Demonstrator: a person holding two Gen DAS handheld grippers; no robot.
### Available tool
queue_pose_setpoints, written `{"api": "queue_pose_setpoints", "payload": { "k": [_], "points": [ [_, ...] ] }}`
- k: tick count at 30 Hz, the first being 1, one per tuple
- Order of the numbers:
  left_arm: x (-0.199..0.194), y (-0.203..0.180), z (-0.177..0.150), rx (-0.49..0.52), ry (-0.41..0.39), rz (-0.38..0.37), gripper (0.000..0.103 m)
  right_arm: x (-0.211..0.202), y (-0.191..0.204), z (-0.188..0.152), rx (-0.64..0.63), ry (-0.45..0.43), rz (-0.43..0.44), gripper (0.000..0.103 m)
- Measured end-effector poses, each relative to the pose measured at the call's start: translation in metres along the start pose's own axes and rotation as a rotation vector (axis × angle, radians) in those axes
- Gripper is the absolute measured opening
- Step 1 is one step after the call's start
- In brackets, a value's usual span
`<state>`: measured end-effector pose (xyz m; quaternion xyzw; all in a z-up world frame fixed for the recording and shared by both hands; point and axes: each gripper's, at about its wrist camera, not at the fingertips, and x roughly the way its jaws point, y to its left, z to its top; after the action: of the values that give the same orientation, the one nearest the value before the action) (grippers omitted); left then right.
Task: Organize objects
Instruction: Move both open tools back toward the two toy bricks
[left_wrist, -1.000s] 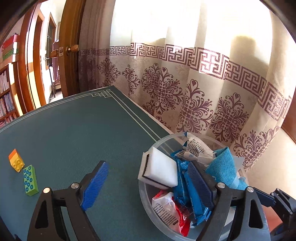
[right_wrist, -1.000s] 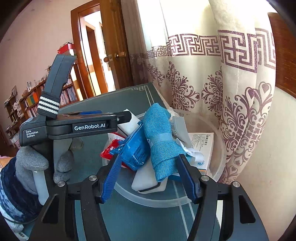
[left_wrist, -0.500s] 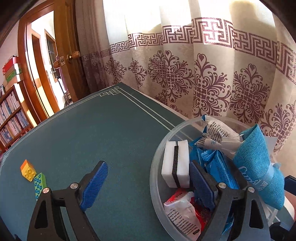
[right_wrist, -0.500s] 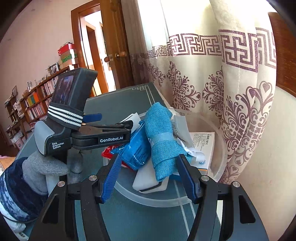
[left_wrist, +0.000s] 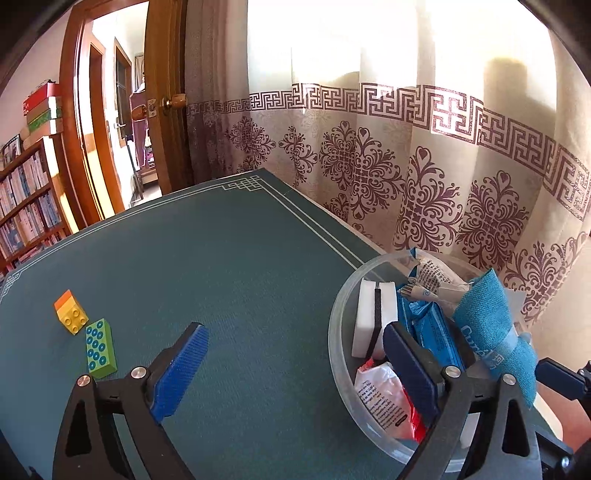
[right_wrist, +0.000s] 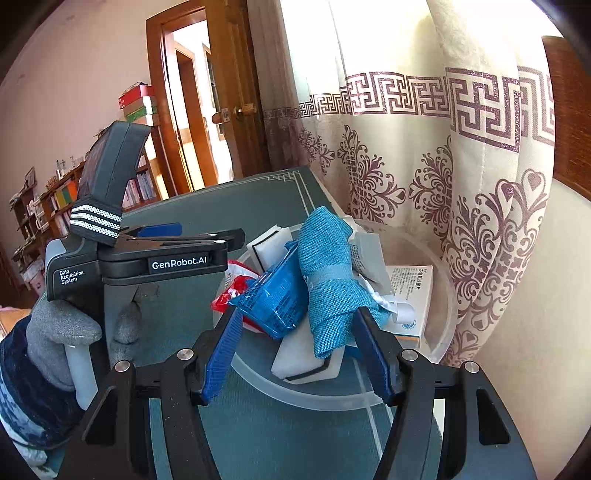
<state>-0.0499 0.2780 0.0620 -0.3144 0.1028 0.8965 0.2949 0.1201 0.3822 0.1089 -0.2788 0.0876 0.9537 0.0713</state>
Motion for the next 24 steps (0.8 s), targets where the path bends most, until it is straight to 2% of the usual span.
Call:
{"api": "queue_pose_setpoints", "payload": {
  "k": [6,15,24],
  "points": [
    [-0.003,0.016,-0.013,-0.032,0.021,0.021,0.099,-0.006,0.005,0.004,-0.024,-0.031,-0.029,0.063],
    [-0.016,0.055,-0.026,-0.1,0.024,0.081,0.099,-0.023,-0.003,0.013,0.007,-0.094,-0.097,0.063],
    [-0.019,0.1,-0.036,-0.179,0.049,0.193,0.099,-0.02,0.03,0.014,-0.049,-0.078,-0.022,0.063]
  ]
}}
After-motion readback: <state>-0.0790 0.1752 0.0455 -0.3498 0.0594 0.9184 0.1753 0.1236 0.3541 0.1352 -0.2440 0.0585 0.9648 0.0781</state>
